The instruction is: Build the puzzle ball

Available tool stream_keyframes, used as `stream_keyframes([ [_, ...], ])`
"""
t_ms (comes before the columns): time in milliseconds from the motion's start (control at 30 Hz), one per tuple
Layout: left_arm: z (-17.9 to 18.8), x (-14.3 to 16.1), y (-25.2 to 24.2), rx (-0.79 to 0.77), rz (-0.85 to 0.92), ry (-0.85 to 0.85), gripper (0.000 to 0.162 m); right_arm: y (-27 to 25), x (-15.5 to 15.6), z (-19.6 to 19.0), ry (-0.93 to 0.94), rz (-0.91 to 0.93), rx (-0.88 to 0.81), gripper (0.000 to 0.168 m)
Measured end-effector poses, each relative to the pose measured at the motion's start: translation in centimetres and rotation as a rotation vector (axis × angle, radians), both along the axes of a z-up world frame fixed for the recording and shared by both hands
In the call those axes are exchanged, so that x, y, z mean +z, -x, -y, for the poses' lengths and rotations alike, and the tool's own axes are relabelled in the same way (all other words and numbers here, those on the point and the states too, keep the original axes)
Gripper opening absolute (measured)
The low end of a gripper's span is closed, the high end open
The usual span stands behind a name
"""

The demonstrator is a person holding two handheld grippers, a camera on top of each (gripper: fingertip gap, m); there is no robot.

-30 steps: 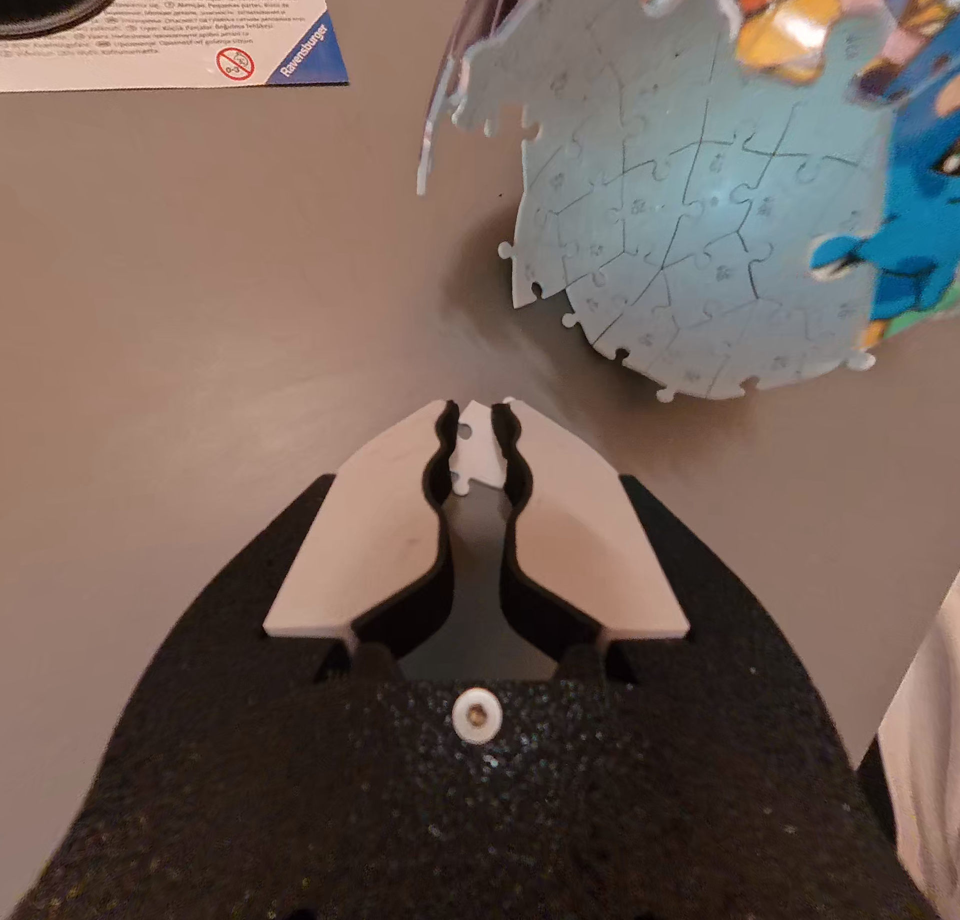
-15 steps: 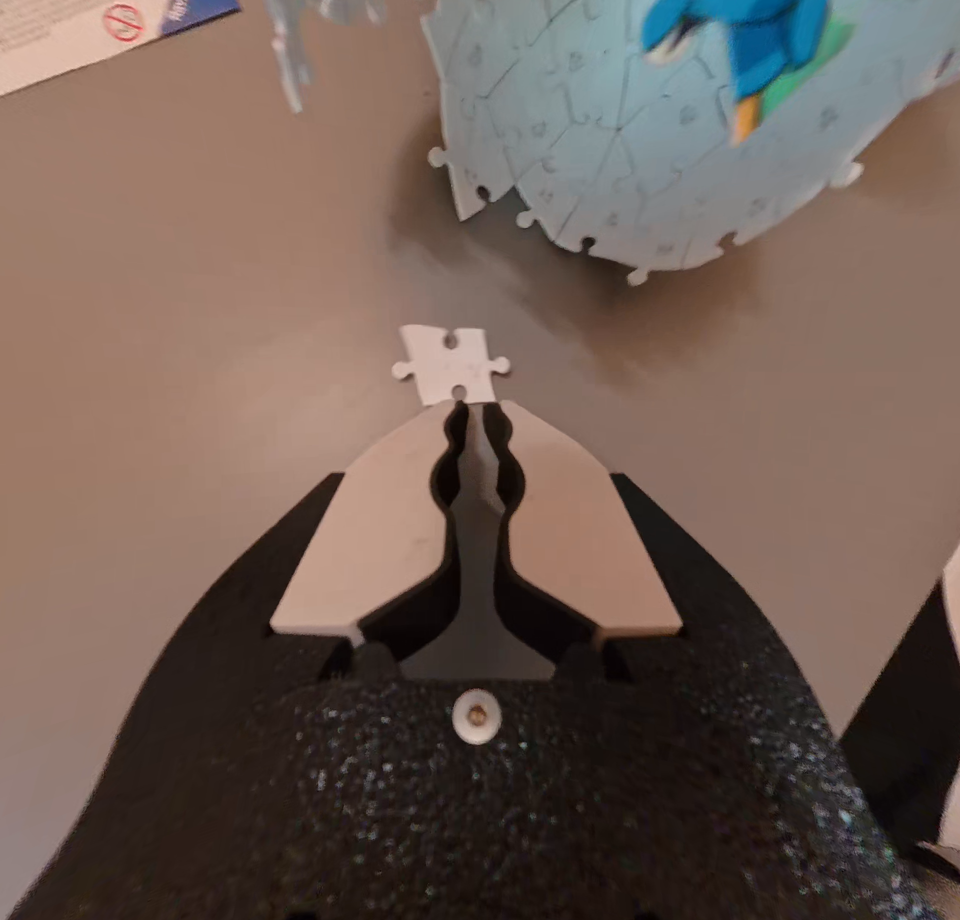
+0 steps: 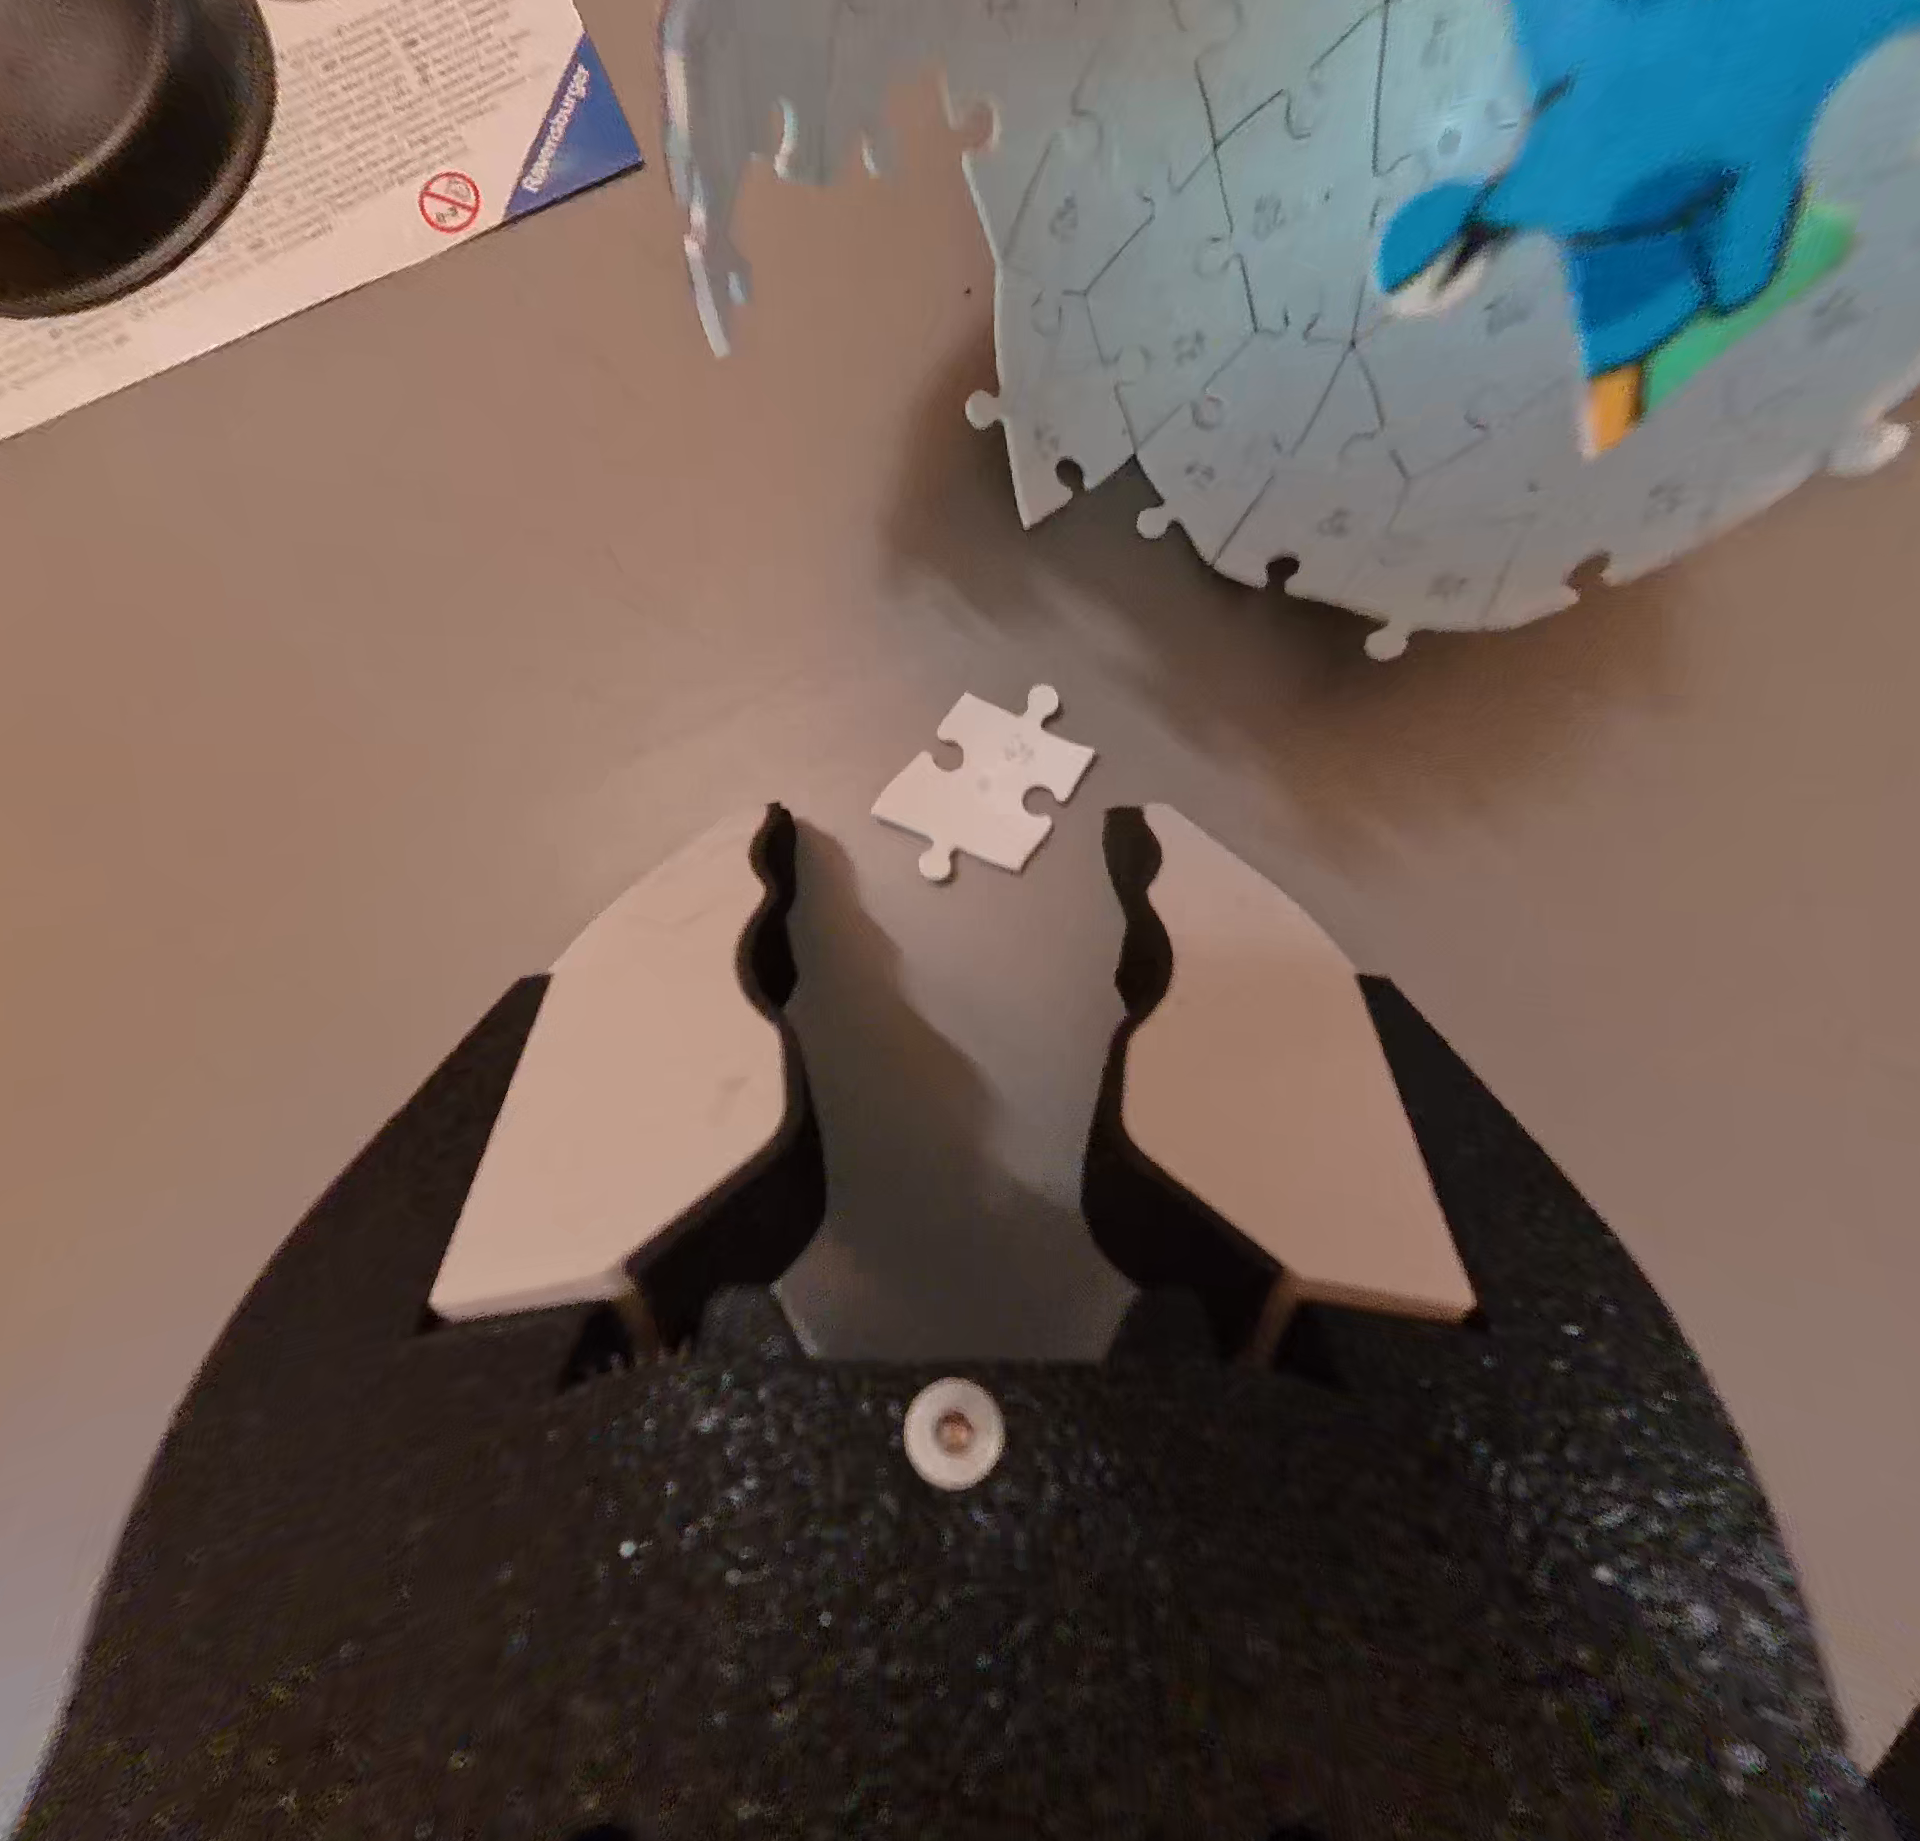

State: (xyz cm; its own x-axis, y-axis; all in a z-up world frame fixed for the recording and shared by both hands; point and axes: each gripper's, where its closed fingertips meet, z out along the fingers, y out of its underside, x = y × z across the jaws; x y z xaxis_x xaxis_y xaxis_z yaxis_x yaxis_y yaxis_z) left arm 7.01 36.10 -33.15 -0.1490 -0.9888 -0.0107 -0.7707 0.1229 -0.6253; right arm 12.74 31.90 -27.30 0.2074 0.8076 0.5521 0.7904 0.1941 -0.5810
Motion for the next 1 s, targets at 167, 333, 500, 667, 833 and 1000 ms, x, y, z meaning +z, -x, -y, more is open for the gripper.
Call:
stream_keyframes([
  [167,-0.1,0.0,-0.1,0.015,0.011,0.022,0.031,0.0,0.0,0.0,0.003,-0.007,-0.002,0.129],
  [333,0.3,0.1,0.0,0.013,-0.003,0.042,0.023,-0.1,0.0,0.0,0.005,-0.01,-0.003,0.129],
  [500,2.5,1.1,0.8,-0.049,-0.025,0.203,0.025,-0.1,0.0,0.0,0.004,-0.008,-0.004,0.129],
  [667,0.8,1.3,0.4,0.015,0.011,0.094,0.034,0.0,0.0,0.0,0.004,-0.011,-0.002,0.129],
  [833,1.0,0.2,-0.2,0.044,-0.025,0.078,0.038,0.0,0.0,0.0,0.003,-0.012,-0.002,0.128],
  [1000,0.2,0.1,-0.3,0.072,-0.022,0.022,0.027,0.0,0.0,0.0,0.005,-0.014,-0.003,0.129],
])
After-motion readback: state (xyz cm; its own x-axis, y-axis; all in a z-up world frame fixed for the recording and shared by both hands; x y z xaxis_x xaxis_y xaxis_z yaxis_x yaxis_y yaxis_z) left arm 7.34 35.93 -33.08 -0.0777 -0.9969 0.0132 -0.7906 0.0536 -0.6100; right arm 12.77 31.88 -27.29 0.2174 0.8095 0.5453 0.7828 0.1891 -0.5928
